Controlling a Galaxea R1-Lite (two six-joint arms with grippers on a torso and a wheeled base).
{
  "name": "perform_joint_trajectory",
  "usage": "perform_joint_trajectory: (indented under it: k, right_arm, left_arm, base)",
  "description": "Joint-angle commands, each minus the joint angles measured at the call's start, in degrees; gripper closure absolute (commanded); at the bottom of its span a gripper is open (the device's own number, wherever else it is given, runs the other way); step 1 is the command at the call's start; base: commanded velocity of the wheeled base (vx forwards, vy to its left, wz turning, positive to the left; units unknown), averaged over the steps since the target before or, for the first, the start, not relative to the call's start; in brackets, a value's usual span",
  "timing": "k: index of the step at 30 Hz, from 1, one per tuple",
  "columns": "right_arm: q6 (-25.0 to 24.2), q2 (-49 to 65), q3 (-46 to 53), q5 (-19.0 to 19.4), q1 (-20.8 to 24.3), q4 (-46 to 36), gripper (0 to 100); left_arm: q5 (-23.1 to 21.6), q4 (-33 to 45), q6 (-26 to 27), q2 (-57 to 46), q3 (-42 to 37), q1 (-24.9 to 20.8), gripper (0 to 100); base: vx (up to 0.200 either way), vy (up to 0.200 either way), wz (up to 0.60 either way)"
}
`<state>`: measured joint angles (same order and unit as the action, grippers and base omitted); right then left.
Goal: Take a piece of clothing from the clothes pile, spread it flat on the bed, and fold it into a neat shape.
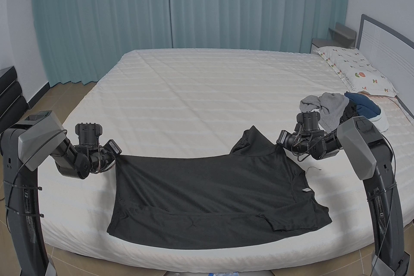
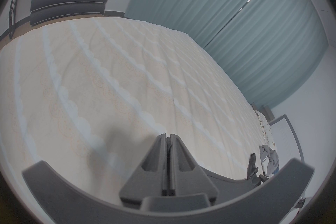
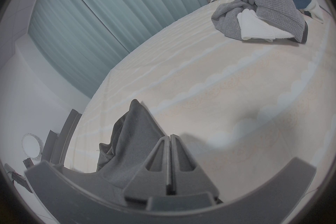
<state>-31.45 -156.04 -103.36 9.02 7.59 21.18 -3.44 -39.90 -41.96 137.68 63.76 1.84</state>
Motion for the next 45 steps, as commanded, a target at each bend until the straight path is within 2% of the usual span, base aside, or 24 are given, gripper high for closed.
perform_joint_trajectory:
  k: [1,7,13,22,35,40,45]
  right_arm:
    - [-0.36,1.97,1.59,0.12,-0.83,0.36,100]
    - [-4.58,5.57,4.75,0.12,-2.23,3.43,100]
    - [-5.02,7.15,9.23,0.12,-3.02,10.11,100]
    - [-5.20,8.65,15.12,-0.41,-4.25,18.46,100]
    - [-5.73,14.89,24.88,1.00,-5.57,19.78,100]
    - [-6.43,15.77,25.41,1.61,-6.36,21.10,100]
    - [-6.34,15.68,26.37,1.53,-6.80,22.77,100]
  left_arm:
    - [0.01,0.00,0.04,0.04,0.32,0.00,100]
    - [0.01,0.00,0.04,-0.13,1.63,-0.87,100]
    - [0.01,0.44,0.04,-0.13,5.24,-1.05,100]
    - [0.01,0.00,0.04,0.31,5.33,-0.96,100]
    - [-0.34,0.17,0.83,-0.22,3.30,-1.05,100]
    - [-0.52,-0.35,1.79,-0.13,3.04,-1.49,100]
    - [-0.43,-4.31,1.79,0.92,2.78,-2.54,100]
  base:
    - [0.000,0.000,0.00]
    - [0.000,0.000,0.00]
    - [0.000,0.000,0.00]
    - [0.000,0.000,0.00]
    - [0.000,0.000,0.00]
    - [0.000,0.000,0.00]
    - [0.000,0.000,0.00]
